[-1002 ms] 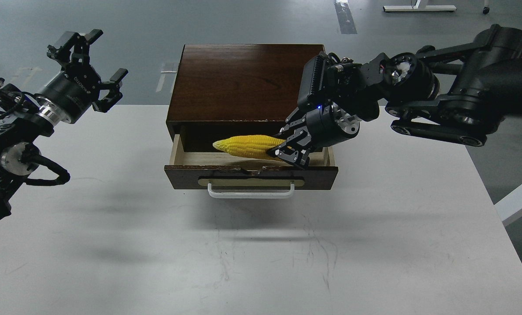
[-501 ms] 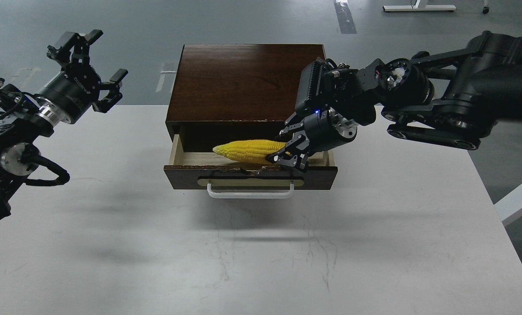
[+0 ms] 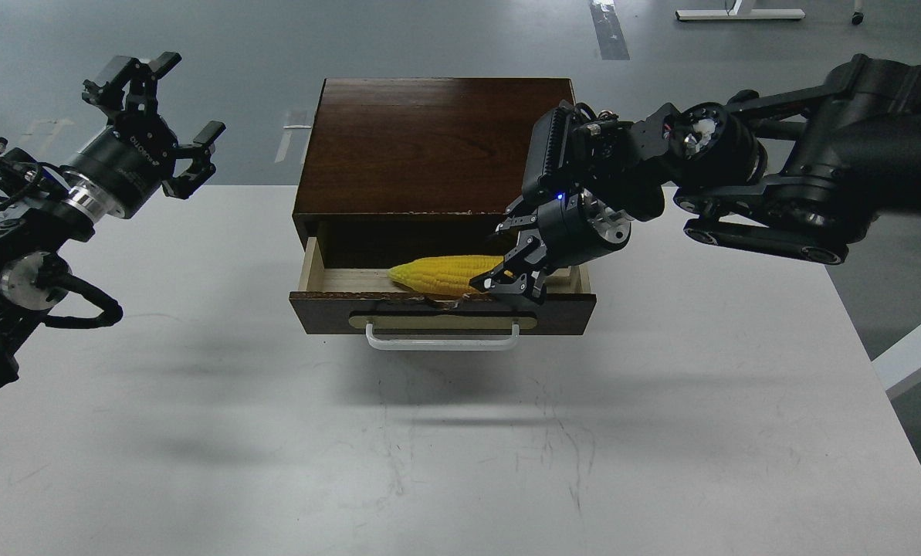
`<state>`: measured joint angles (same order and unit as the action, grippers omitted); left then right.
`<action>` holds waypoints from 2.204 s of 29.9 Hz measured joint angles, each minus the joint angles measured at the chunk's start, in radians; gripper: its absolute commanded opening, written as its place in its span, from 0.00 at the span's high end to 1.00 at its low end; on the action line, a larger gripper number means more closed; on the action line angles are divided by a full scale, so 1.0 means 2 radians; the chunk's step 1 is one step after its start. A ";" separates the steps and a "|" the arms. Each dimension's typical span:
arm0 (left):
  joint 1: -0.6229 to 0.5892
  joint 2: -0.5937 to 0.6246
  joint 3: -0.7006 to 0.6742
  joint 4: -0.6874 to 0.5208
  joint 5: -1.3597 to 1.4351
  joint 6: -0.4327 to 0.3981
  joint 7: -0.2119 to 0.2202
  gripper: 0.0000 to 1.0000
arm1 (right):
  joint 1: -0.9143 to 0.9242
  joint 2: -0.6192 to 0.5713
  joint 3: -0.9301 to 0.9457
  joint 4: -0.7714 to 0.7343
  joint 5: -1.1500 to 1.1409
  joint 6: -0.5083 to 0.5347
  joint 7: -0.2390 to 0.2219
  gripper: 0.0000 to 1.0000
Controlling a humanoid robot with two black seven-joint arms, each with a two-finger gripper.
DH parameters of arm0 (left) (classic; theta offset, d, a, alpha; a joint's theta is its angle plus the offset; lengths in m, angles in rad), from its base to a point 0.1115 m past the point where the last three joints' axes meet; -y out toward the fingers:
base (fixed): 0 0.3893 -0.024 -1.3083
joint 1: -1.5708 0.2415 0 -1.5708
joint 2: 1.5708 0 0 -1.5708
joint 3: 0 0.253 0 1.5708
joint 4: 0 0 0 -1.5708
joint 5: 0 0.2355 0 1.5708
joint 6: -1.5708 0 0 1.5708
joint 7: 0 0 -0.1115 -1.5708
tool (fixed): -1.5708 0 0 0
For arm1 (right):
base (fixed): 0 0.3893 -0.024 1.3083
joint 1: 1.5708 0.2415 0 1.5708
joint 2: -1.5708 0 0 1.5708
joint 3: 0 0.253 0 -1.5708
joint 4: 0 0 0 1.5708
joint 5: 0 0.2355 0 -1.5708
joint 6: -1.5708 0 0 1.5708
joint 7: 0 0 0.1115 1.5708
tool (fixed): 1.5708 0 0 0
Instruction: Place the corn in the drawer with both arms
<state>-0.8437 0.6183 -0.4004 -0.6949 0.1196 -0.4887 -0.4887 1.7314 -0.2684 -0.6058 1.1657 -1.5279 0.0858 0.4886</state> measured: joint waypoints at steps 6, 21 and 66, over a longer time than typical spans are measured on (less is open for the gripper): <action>0.000 0.000 0.000 0.001 0.000 0.000 0.000 0.02 | 0.000 0.000 0.000 0.000 0.000 0.000 0.000 0.46; 0.000 0.002 0.000 0.001 -0.001 0.000 0.000 0.02 | 0.039 -0.011 0.018 0.005 0.039 -0.001 0.000 0.38; 0.027 -0.020 0.000 -0.003 0.001 0.000 0.000 0.02 | -0.472 -0.195 0.469 -0.050 0.744 0.018 0.000 0.04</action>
<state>-0.7902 0.5793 -0.4003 -0.7007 0.1210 -0.4887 -0.4887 0.7871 -0.6587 0.3320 1.0661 -0.0399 0.1227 0.4886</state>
